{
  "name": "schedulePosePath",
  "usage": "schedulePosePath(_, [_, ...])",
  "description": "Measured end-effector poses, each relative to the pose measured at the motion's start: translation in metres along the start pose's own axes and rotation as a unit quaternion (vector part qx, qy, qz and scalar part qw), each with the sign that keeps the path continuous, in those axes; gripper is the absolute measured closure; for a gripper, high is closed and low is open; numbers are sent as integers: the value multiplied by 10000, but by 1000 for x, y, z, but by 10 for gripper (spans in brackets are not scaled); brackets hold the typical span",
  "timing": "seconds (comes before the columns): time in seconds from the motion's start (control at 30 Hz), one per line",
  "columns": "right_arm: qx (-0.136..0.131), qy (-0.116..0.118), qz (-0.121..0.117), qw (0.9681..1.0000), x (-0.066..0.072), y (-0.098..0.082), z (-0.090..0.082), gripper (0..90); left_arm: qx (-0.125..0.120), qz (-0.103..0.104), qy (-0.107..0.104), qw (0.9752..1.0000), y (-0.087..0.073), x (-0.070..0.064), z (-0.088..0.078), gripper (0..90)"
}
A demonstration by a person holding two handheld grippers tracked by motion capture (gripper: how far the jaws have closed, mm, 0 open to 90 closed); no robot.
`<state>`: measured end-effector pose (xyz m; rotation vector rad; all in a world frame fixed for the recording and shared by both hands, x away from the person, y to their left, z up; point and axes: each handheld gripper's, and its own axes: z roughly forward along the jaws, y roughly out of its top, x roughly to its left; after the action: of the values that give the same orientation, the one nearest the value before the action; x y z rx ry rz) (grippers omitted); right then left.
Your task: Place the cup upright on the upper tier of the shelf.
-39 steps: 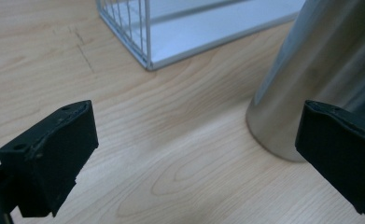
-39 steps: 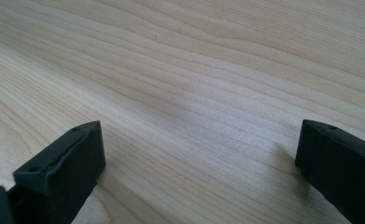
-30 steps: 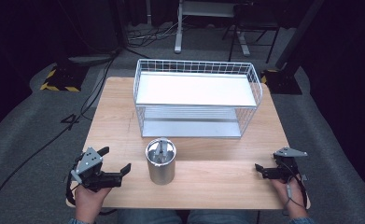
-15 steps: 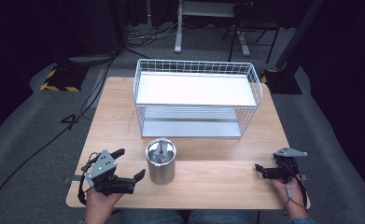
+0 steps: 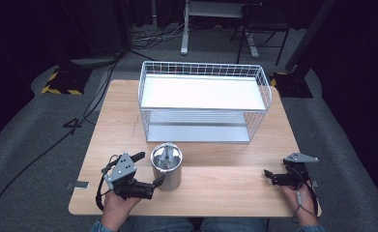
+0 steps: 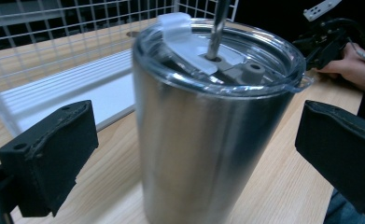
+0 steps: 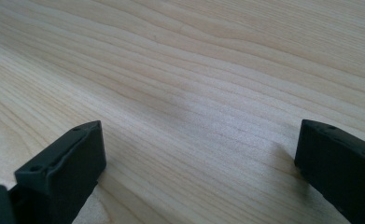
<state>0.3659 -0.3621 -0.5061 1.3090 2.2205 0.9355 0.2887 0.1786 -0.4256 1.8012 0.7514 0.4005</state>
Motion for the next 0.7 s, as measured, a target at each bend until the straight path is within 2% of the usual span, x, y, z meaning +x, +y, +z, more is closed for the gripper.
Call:
schedulePosePath(0.3, [-2, -10, 0, 10000, 0, 0, 0, 26, -105, -29, -223, 9997, 0, -2, 18, 0])
schedulePosePath(0.43, [-12, -24, 10, 10000, 0, 0, 0, 32, -111, 40, -209, 9997, 0, -3, 25, 0])
schedulePosePath(0.7, [-20, -51, 44, 10000, 1, -1, -1, 37, -52, -31, -193, 9998, -3, -1, 40, 0])
